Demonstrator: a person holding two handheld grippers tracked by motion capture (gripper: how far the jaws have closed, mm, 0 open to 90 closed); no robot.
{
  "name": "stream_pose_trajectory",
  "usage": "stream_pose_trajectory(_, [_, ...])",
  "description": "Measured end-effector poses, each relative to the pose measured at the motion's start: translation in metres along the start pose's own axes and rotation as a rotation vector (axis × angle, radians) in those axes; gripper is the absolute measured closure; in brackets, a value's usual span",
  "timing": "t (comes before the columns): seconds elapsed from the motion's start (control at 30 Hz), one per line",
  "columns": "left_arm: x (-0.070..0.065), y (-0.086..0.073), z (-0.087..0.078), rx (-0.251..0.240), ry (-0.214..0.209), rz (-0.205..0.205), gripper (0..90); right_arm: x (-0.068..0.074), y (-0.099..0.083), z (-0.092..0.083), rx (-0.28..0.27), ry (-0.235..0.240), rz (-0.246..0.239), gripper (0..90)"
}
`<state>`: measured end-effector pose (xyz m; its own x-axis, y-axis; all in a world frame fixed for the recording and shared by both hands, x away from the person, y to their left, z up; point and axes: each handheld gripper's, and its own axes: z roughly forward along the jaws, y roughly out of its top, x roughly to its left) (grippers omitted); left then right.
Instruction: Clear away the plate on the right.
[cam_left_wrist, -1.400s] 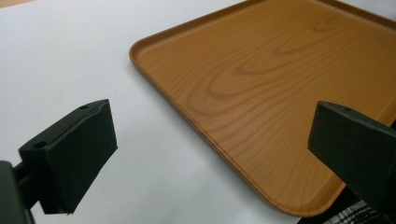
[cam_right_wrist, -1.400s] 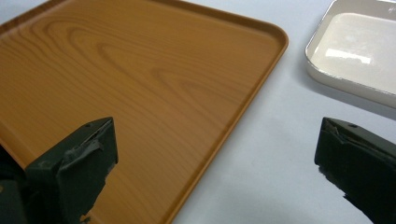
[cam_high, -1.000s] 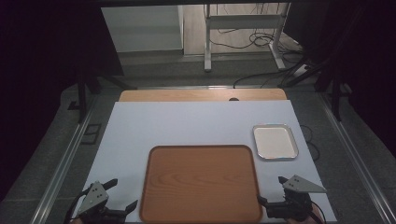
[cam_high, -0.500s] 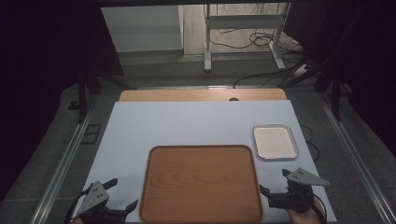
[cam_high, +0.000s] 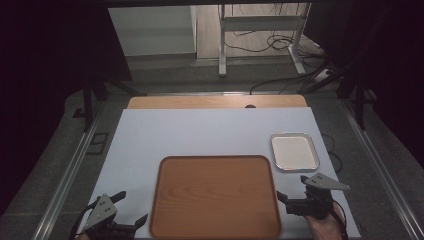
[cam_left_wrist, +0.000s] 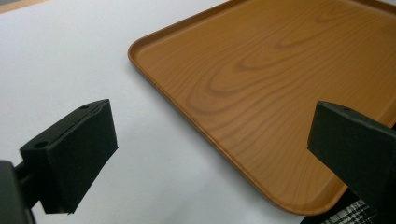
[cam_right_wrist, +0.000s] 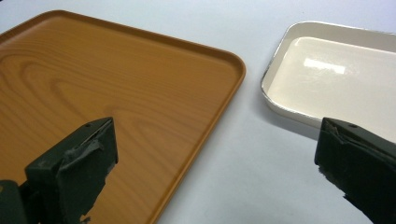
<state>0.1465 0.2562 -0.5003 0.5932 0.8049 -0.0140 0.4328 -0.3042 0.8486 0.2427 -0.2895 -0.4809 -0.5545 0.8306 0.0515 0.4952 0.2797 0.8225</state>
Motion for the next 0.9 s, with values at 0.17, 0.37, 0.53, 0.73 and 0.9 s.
stream_pose_trajectory(0.17, [0.000,0.000,0.000,-0.001,0.001,-0.002,1.3,-0.006,0.004,0.004,-0.010,-0.016,-0.007,0.0])
stream_pose_trajectory(0.37, [0.000,0.000,0.000,-0.001,0.000,-0.003,1.3,-0.014,0.008,0.010,-0.021,-0.035,-0.011,0.0])
stream_pose_trajectory(0.53, [0.000,0.000,0.000,0.000,-0.001,-0.002,1.3,-0.019,0.011,0.012,-0.030,-0.047,-0.004,0.0])
stream_pose_trajectory(0.73, [0.000,0.000,0.000,0.002,-0.002,0.000,1.3,-0.029,0.014,0.019,-0.020,-0.057,0.011,0.0])
stream_pose_trajectory(0.9, [0.000,0.000,0.000,0.002,-0.002,-0.002,1.3,-0.038,0.017,0.022,-0.009,-0.080,0.006,0.8])
